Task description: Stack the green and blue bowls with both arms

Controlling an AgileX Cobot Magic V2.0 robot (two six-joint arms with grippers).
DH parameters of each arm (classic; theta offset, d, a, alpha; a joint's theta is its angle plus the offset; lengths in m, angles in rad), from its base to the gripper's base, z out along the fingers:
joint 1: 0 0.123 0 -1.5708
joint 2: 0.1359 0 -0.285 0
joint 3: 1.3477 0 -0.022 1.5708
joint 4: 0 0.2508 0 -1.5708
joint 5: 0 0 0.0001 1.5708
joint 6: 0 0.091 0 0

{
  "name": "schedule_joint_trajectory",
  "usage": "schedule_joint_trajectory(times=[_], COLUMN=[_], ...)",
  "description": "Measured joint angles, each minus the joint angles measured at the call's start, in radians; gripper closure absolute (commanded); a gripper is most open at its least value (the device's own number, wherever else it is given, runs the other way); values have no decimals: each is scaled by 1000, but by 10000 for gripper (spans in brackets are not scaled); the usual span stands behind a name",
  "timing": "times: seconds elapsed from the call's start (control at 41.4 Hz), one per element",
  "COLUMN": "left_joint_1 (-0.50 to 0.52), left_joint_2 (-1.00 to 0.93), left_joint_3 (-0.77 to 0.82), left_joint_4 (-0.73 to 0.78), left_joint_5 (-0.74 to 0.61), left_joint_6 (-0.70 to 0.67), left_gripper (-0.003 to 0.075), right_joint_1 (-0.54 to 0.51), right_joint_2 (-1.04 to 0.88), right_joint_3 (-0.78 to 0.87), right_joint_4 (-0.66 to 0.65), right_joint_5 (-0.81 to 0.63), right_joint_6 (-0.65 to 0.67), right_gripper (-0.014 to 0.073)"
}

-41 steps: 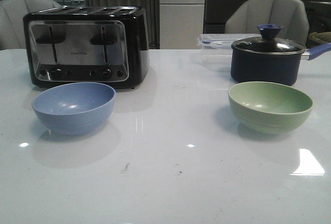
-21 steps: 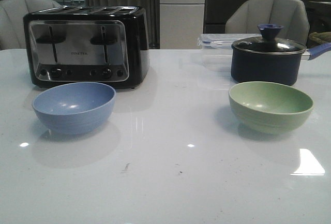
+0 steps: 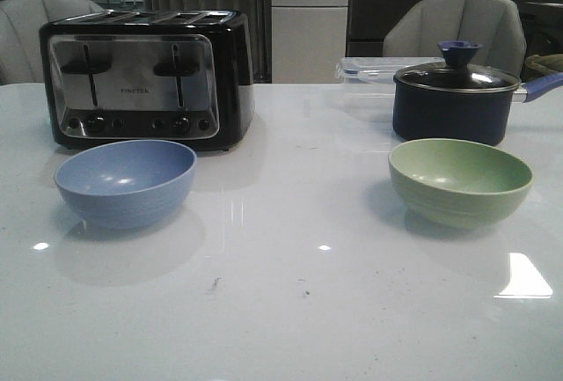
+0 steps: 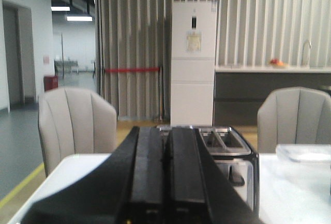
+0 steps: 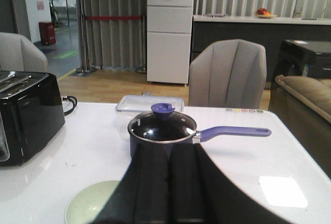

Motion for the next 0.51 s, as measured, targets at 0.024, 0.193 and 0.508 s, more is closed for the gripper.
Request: schedule_joint_trajectory(times=[0.024,0.193,0.508], left_joint_1=[0,0,0], left_joint_2=[18,160,355], left_joint_3=[-20,-120,-122], left_joint_4=[0,2,2], left_joint_5=[29,194,383], left_joint_6=[0,0,0], left_gripper=[627,627,627], right_joint_1=[0,0,0], right_joint_2=[18,169,384], right_joint_3=[-24,-107,-77], right_joint_4=[0,0,0], right_joint_5=[18,149,246], right_joint_6=[0,0,0], right_gripper=[537,537,536])
